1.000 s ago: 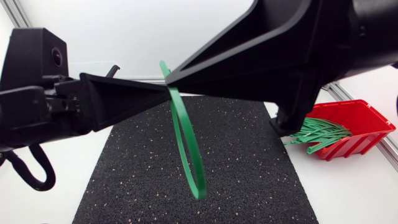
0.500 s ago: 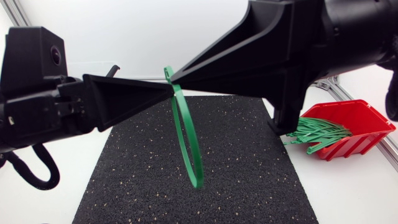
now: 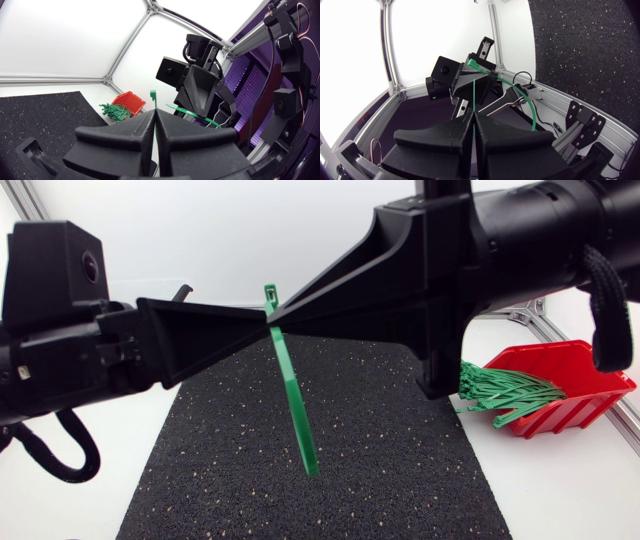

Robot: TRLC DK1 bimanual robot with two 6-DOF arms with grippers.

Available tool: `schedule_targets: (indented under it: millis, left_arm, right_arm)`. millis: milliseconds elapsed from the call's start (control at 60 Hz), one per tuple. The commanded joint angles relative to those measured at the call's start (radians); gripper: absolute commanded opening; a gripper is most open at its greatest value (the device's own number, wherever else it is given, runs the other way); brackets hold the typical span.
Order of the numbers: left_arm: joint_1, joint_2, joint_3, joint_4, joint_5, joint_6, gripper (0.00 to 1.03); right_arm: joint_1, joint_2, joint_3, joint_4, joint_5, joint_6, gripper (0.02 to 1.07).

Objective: Take a green cable tie from the red box, thread the tail through the head to close it, then place it in the transparent bin on the left.

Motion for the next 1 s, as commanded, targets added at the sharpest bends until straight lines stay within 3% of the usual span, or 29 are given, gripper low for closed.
schedule_targets:
  millis: [0, 983]
  left_arm:
    - [-0.012, 0.007, 0.019, 0.016, 0.002, 0.018, 0.04]
    - [-0.032, -0.018, 0.025, 0.003, -0.012, 0.012, 0.04]
  right_arm:
    - [-0.007, -0.005, 0.007, -0.003, -0.003, 0.038, 0.08]
    - [-0.022, -0.028, -0.028, 0.033, 0.001, 0.037, 0.08]
